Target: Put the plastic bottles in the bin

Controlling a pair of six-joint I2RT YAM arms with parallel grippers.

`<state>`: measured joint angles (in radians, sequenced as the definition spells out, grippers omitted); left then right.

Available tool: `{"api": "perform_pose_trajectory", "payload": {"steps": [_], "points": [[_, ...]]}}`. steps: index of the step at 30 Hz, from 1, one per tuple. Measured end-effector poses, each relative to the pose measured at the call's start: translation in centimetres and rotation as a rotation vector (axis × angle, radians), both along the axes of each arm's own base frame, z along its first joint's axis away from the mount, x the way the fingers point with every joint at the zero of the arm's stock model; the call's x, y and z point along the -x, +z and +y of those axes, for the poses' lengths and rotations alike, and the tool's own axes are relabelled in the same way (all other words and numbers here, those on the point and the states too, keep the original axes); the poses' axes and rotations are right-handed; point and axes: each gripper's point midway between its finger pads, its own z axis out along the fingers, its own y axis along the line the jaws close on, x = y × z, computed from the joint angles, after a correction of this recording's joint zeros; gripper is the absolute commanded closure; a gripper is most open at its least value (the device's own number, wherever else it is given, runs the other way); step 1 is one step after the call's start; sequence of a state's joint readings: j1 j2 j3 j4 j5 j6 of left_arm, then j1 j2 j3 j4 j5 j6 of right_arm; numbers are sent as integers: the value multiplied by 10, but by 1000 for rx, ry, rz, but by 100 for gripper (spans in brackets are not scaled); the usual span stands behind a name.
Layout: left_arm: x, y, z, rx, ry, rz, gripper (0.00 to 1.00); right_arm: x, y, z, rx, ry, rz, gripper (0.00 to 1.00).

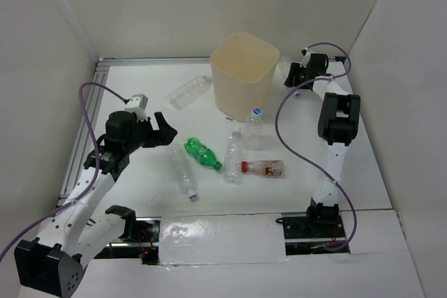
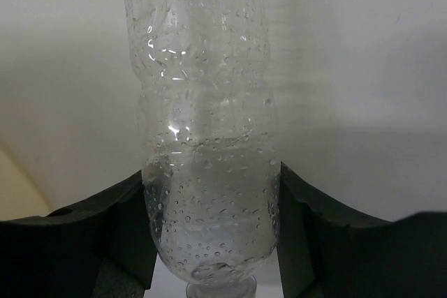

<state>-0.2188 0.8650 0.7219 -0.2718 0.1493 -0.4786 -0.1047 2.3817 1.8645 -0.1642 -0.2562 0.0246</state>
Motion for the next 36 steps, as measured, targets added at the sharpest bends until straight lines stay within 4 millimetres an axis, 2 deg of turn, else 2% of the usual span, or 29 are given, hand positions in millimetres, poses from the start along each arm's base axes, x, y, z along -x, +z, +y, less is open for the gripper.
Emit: {"api": "perform_pose_trajectory", "payload": {"steps": [2, 4, 6, 9, 11, 13, 15, 17, 19, 23, 26, 33, 36], "points": [[-1, 1, -3, 1, -8, -6, 4, 20, 15, 0, -26, 42, 7, 80], [-3, 1, -5, 4, -15, -14, 4, 38, 49, -1, -14, 93, -26, 80], [-4, -1, -7, 5, -22, -17, 4, 50, 105, -5, 40, 139, -129, 75], [-8, -4, -9, 7, -28, -17, 4, 73, 223, 1, 189, 231, -382, 70], [-9, -7, -11, 9, -36, -13, 4, 95, 301, 19, 304, 312, -573, 69], [-10, -9, -14, 10, -49, -11, 4, 116, 351, 40, 406, 393, -706, 67], [-12, -10, -18, 12, -63, -12, 4, 131, 382, 61, 492, 469, -802, 67], [-13, -11, -19, 11, -71, -12, 4, 135, 392, 81, 574, 540, -853, 66], [-13, -11, -19, 0, -81, -18, 4, 131, 386, 97, 631, 601, -850, 66], [-13, -10, -19, -6, -90, -25, 4, 115, 354, 121, 695, 701, -791, 61], [-13, -13, -19, -9, -94, -25, 3, 108, 332, 136, 736, 765, -745, 53], [-11, -16, -19, -21, -104, -28, 3, 114, 328, 177, 933, 901, -779, 45], [-12, -15, -19, -22, -105, -30, 3, 117, 327, 189, 1040, 962, -795, 41]]}}
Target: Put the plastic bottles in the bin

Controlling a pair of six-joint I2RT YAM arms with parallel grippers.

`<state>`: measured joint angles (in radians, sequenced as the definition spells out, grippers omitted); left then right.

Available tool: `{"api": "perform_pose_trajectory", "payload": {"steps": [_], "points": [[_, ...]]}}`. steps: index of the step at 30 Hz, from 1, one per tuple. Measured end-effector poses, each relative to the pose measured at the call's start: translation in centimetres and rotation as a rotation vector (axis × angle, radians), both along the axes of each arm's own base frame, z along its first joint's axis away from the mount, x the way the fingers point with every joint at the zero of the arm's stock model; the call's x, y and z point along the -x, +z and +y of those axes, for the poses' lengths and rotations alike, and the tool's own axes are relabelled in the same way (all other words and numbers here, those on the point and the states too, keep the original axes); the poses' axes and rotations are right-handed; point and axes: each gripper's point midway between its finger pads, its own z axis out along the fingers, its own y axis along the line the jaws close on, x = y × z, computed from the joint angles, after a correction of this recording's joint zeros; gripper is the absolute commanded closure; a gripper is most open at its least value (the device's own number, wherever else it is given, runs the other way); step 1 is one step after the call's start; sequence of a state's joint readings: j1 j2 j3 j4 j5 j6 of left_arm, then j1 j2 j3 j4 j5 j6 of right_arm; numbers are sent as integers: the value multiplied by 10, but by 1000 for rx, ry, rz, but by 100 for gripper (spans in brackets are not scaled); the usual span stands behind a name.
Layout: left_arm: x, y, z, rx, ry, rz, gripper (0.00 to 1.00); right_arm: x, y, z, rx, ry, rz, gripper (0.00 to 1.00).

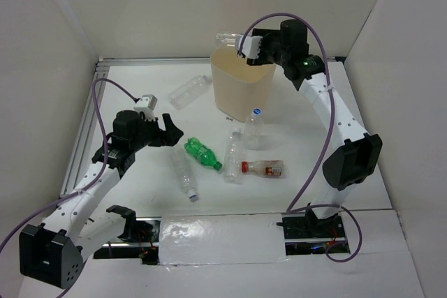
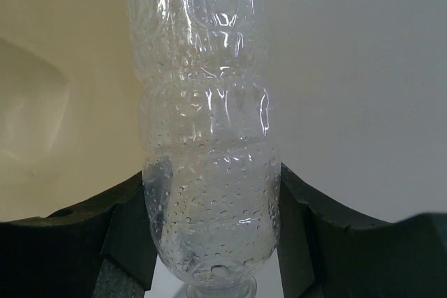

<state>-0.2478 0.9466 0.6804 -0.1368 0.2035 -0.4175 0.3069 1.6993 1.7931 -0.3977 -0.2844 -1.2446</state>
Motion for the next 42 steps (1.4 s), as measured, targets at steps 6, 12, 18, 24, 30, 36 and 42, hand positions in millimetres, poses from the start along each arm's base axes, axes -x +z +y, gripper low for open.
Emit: {"api": "perform_pose_trajectory", "payload": {"steps": [6, 12, 18, 24, 30, 36, 42], "points": [[-2, 2, 0, 1, 0, -10, 2, -4, -6, -14, 197, -30, -60, 37], [-12, -5, 2, -27, -1, -3, 1, -1, -19, -28, 342, -31, -47, 16], [-42, 1, 6, -90, -17, -25, 1, 4, -30, -32, 455, 11, -31, 0], [-87, 27, 11, -143, -49, -130, 1, 5, -30, -33, 478, 21, -32, 0], [-136, 27, 5, -198, -126, -181, 1, 10, -6, -48, 324, -71, -14, 33], [-197, -11, -4, -270, -199, -143, 2, 48, 40, -115, -120, -279, 78, 64], [-241, -65, -8, -369, -224, -72, 2, 135, 11, -132, -398, -321, 245, 0]]}}
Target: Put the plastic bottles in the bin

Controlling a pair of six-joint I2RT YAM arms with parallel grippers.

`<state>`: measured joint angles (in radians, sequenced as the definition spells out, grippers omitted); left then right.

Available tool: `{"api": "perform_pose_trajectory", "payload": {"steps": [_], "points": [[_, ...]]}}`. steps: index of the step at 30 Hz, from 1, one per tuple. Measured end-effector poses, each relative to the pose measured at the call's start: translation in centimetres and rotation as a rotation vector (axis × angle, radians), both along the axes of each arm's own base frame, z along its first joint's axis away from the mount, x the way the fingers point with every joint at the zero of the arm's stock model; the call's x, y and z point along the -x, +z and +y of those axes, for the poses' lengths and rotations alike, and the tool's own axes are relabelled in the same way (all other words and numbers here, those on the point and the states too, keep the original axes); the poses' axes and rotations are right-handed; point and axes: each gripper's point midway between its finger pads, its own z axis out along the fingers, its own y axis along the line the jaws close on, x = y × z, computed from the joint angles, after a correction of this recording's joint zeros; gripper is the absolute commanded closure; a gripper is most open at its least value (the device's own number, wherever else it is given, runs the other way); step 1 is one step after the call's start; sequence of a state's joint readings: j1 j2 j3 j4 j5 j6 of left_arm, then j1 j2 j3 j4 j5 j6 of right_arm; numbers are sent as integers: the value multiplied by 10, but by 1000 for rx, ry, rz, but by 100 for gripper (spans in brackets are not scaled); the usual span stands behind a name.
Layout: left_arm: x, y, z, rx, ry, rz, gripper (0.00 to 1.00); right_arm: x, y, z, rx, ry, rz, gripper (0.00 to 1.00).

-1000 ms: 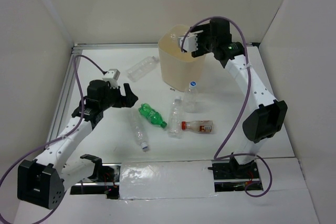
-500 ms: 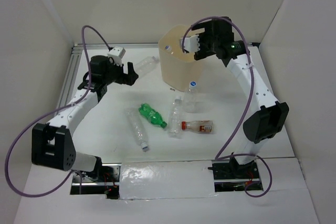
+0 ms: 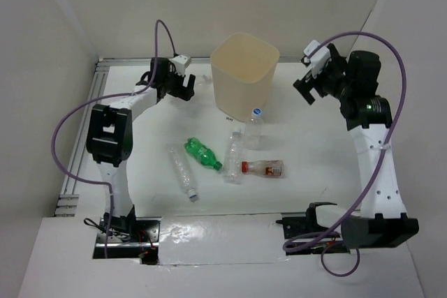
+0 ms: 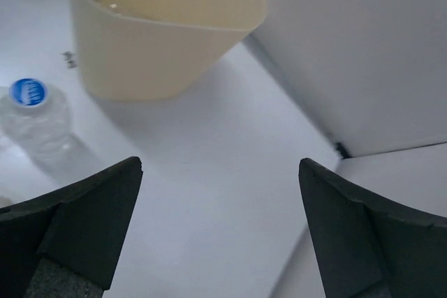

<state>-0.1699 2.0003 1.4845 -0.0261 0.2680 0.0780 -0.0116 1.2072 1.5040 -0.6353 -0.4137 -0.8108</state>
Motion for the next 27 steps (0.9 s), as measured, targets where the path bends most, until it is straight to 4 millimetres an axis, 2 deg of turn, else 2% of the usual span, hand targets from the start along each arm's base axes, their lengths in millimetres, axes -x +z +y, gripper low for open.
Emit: {"api": "perform_pose_trajectory", "payload": {"steps": [2, 8, 11, 12, 14, 15, 16, 17, 18, 20, 21, 23, 24, 25, 26, 27], "points": [[-15, -15, -4, -56, 6, -1, 2, 18, -22, 7, -75, 15, 75, 0], [-33, -53, -11, -196, 45, 9, 2, 27, -69, 2, -235, -23, 247, 0], [-37, -64, -7, -229, 75, 19, 10, 31, -80, 2, -282, -32, 293, 0], [-36, -68, -3, -241, 86, 28, 22, 31, -80, 3, -293, -29, 299, 0], [-34, -72, 1, -246, 104, 46, 38, 33, -81, 6, -312, -15, 306, 7], [-34, -72, 3, -250, 108, 47, 52, 34, -80, 9, -323, -7, 311, 11], [-34, -71, 5, -249, 120, 49, 60, 35, -80, 10, -332, 3, 314, 23], [-34, -69, 8, -240, 137, 52, 67, 35, -81, 12, -338, 13, 318, 31], [-33, -69, 10, -233, 149, 64, 70, 36, -81, 14, -350, 23, 325, 39], [-26, -64, 15, -208, 177, 96, 74, 39, -85, 17, -372, 39, 342, 65], [-21, -60, 19, -194, 189, 113, 84, 40, -88, 18, -384, 47, 352, 68], [-10, -38, 29, -149, 226, 137, 87, 43, -98, 21, -409, 57, 387, 65], [-6, -20, 34, -117, 246, 130, 87, 45, -104, 23, -422, 62, 407, 43], [-3, 5, 38, -78, 259, 110, 87, 48, -110, 25, -439, 64, 432, 28], [-1, 32, 41, -41, 267, 72, 87, 50, -117, 27, -449, 69, 450, 18], [2, 70, 45, 3, 276, 11, 87, 52, -125, 28, -459, 74, 470, 2]]}}
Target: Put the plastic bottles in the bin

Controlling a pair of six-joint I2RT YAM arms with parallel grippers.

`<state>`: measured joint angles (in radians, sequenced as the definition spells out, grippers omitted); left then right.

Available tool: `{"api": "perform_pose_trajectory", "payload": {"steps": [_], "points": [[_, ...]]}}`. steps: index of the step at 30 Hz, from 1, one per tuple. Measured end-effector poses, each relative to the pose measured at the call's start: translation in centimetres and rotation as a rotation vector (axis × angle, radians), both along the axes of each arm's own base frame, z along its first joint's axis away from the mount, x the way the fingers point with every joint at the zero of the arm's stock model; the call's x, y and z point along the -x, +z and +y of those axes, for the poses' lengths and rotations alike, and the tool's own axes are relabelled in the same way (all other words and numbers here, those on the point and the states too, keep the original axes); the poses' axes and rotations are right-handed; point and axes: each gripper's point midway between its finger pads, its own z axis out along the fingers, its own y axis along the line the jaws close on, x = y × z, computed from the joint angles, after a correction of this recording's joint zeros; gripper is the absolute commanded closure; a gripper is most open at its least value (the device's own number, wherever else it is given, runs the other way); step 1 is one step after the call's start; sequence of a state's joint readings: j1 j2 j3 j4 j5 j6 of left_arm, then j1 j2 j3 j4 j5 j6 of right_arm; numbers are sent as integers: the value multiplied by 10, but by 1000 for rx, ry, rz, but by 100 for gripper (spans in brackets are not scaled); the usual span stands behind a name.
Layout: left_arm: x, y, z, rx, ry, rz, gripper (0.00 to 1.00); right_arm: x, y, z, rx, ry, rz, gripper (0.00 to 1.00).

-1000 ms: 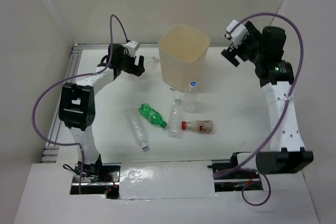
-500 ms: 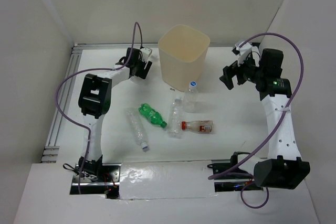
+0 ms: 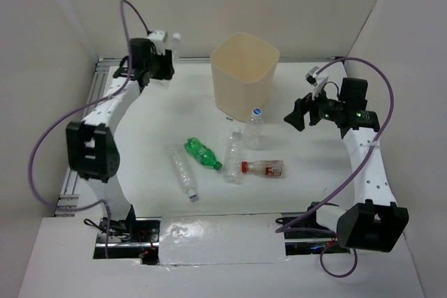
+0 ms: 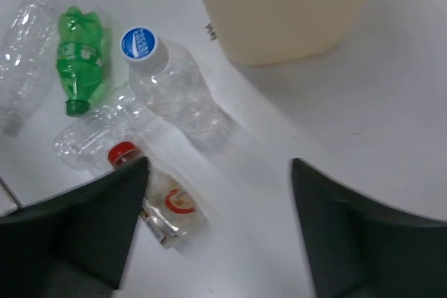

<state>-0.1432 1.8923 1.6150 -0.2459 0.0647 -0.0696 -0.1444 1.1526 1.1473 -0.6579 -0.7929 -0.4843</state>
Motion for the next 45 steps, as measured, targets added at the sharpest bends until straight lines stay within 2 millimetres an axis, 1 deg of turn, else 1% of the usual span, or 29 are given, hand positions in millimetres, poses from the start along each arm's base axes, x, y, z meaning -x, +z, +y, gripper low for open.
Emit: {"api": "perform_pose_trajectory", "payload": {"steps": [1, 3, 4, 5, 7, 8, 9, 11, 12, 13, 14, 16, 18, 19, 20, 22, 23, 24, 25, 26, 27, 29, 30, 34, 36, 39, 42, 43, 45], "points": [[4, 35, 1, 35, 3, -66, 87, 2, -7, 1, -8, 4, 17, 0], [23, 112, -9, 125, -28, -215, 87, 8, -24, 3, -22, 15, 59, 0], [36, 155, -19, 175, -67, -309, 85, 11, -31, 4, -29, 20, 77, 0], [48, 183, -30, 208, -107, -375, 83, 13, -36, 5, -34, 24, 90, 0], [76, 241, -60, 312, -211, -510, 83, 16, -44, 7, -42, 29, 108, 0], [88, 261, -75, 361, -264, -561, 82, 17, -47, 7, -44, 31, 113, 0], [97, 275, -91, 409, -314, -593, 80, 18, -49, 8, -48, 34, 118, 0], [106, 289, -121, 489, -393, -630, 79, 20, -52, 9, -53, 42, 123, 0], [105, 290, -135, 525, -418, -632, 78, 21, -53, 10, -55, 44, 124, 0], [99, 285, -148, 551, -434, -620, 77, 22, -54, 10, -54, 45, 121, 0], [91, 277, -162, 575, -446, -600, 76, 24, -55, 10, -54, 45, 120, 0], [73, 254, -188, 595, -446, -550, 73, 26, -56, 11, -53, 50, 114, 0], [57, 229, -210, 593, -425, -504, 66, 27, -55, 13, -57, 71, 106, 0], [49, 217, -220, 585, -399, -487, 56, 29, -55, 15, -63, 86, 105, 0], [44, 204, -230, 576, -383, -470, 50, 31, -55, 17, -68, 102, 103, 0], [38, 188, -245, 556, -357, -453, 47, 33, -56, 21, -77, 126, 104, 0], [36, 182, -253, 542, -349, -446, 44, 35, -60, 23, -79, 135, 110, 0], [34, 182, -260, 536, -345, -448, 34, 38, -66, 25, -82, 141, 126, 0], [33, 184, -265, 533, -342, -456, 34, 39, -68, 26, -83, 142, 131, 0], [31, 186, -269, 522, -336, -467, 24, 41, -74, 28, -86, 145, 143, 0], [29, 189, -272, 514, -329, -479, 16, 44, -79, 30, -89, 148, 157, 0], [26, 199, -269, 507, -310, -505, 3, 47, -86, 36, -97, 155, 179, 0], [24, 204, -267, 501, -303, -519, 0, 48, -87, 40, -100, 162, 183, 0], [20, 223, -260, 509, -273, -560, 0, 41, -89, 58, -111, 188, 147, 0], [19, 227, -256, 508, -261, -569, 0, 38, -92, 66, -109, 189, 129, 0], [22, 223, -252, 497, -251, -553, 0, 29, -94, 77, -99, 190, 104, 0], [41, 212, -239, 470, -239, -511, 0, 15, -96, 84, -94, 177, 77, 0], [53, 208, -231, 457, -233, -496, 0, 10, -98, 87, -94, 175, 69, 0], [83, 198, -211, 421, -217, -462, 0, 2, -103, 90, -95, 167, 60, 0]]}}
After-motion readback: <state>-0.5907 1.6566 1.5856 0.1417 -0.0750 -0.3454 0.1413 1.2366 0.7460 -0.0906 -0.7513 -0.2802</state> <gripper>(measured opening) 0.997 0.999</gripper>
